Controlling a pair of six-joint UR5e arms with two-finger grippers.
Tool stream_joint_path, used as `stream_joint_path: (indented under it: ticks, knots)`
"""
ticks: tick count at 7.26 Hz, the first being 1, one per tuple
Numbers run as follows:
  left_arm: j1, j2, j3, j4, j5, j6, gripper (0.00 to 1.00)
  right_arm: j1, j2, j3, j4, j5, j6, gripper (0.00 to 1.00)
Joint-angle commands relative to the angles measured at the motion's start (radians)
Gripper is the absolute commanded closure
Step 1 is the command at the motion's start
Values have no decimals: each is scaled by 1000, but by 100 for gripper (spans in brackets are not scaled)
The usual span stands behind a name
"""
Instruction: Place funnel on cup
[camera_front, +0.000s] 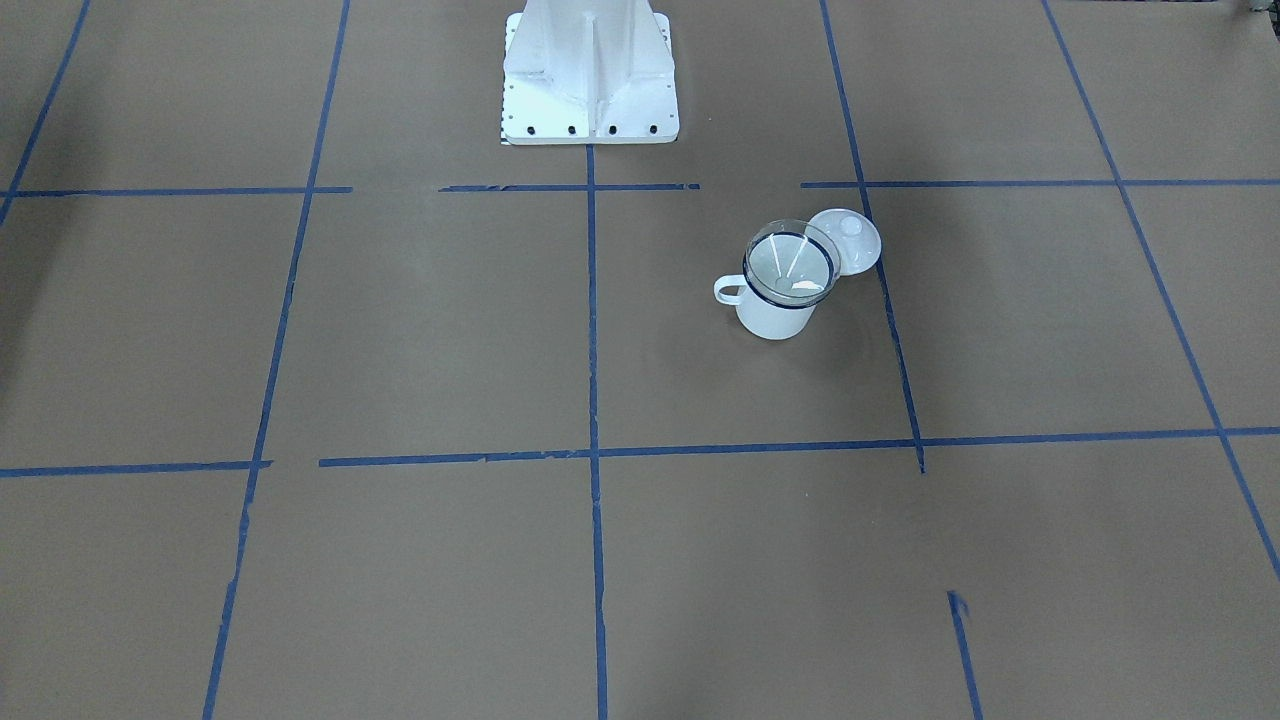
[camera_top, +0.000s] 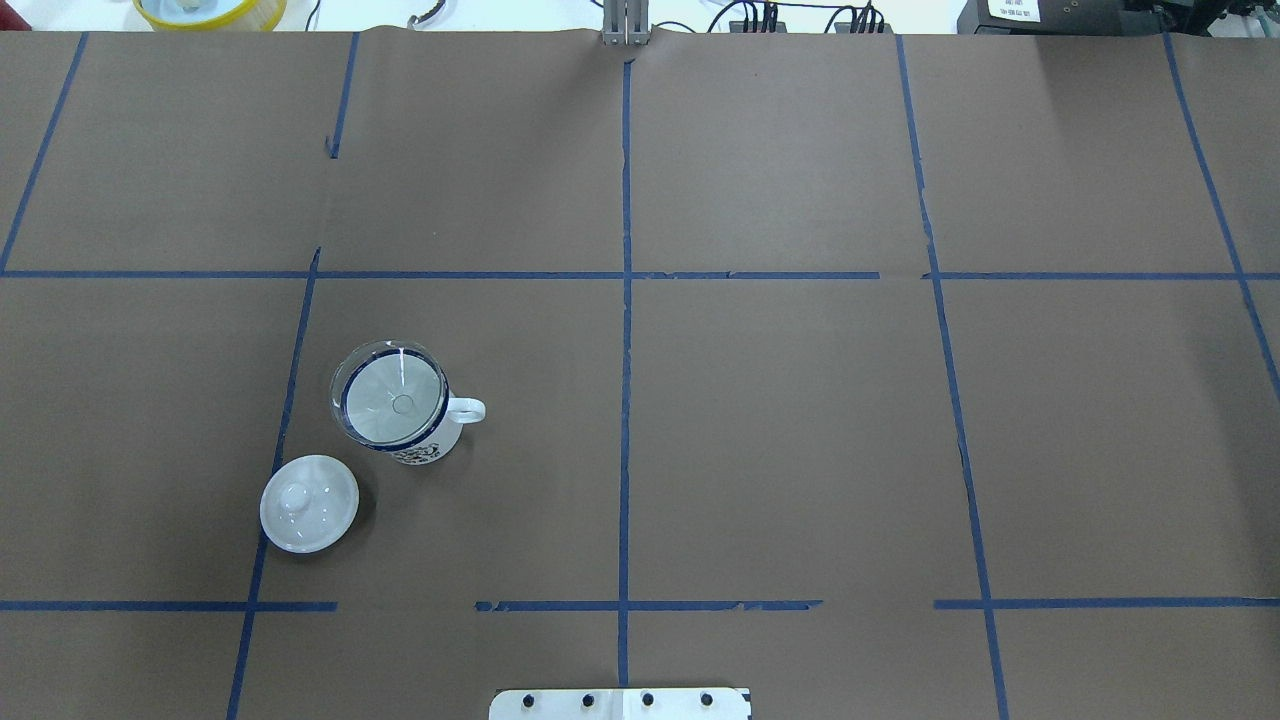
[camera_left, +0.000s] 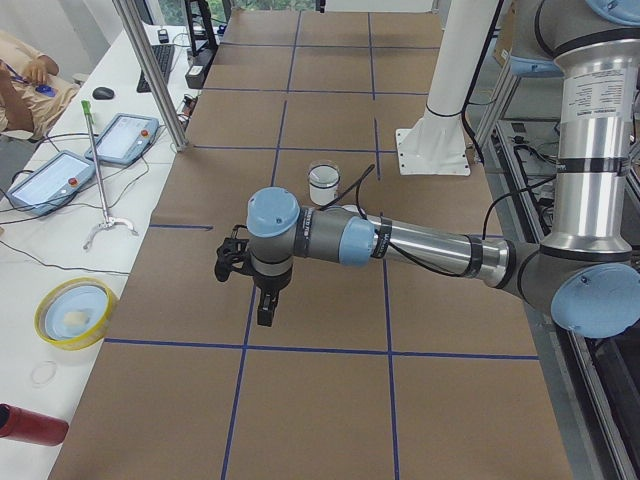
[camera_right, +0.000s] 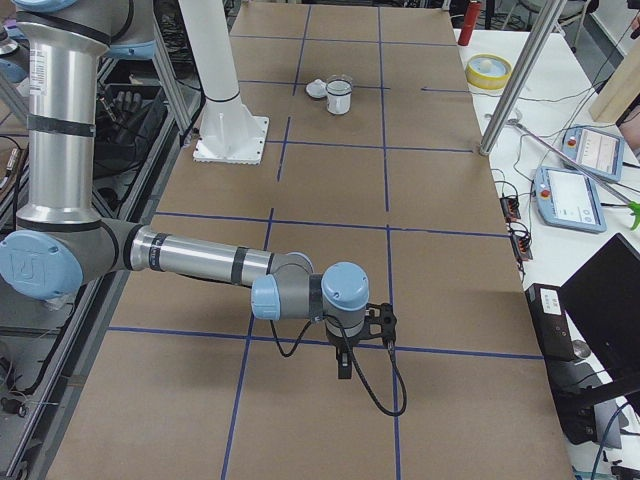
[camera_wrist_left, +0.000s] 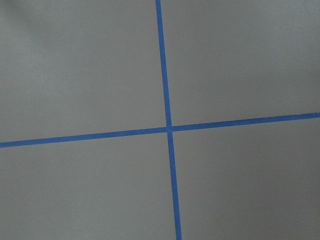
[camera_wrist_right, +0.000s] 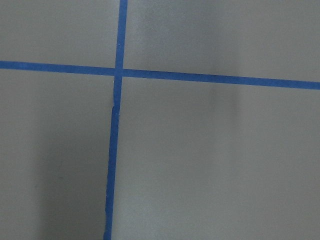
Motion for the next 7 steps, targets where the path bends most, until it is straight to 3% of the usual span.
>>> stream_joint_path:
  ticks: [1,2,7]
  knots:
    - [0,74,19,-10,-28,-2,0,0,0,0,0,0,0,0]
    - [0,77,70,-15,-39,-4,0,0,0,0,0,-1,0,0]
    - [-2,45,68,-4,-23,-1,0,0,0,0,0,0,0,0]
